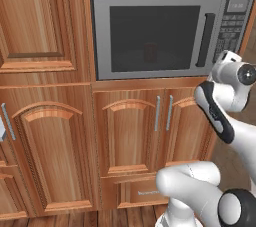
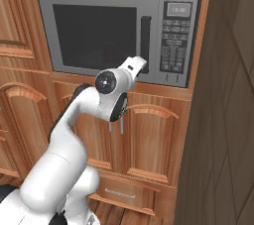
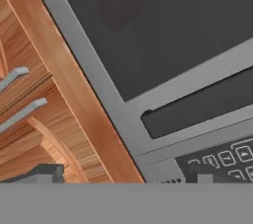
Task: Place the microwavable item in the microwave. Then, close the microwave door and press the start button.
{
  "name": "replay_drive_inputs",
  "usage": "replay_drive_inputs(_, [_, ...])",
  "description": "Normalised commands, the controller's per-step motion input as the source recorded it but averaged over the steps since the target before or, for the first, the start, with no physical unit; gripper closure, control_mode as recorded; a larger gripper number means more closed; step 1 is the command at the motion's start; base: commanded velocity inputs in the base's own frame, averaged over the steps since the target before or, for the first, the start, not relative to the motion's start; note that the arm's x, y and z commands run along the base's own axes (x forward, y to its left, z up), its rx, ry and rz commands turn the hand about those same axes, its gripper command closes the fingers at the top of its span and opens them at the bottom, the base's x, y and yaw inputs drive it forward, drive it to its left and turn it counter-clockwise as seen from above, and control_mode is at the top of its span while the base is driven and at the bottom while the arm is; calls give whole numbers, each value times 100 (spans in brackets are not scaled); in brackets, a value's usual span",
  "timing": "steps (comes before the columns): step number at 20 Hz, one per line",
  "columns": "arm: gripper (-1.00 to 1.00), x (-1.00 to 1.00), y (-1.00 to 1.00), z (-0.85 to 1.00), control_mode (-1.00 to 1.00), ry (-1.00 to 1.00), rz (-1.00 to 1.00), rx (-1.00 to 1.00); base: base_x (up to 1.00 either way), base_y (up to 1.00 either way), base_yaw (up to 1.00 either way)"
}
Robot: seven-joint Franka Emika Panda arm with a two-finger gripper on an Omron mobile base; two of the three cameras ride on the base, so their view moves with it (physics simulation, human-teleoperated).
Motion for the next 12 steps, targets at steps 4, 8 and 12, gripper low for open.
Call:
replay_drive_inputs(4, [-100, -15, -92, 0, -100, -2, 9, 1, 0, 0, 0])
replay_drive_inputs(8, [-100, 9, -56, 0, -100, -2, 15, 0, 0, 0, 0])
replay_drive_inputs(12, [-100, 21, -52, 0, -100, 0, 7, 0, 0, 0, 0])
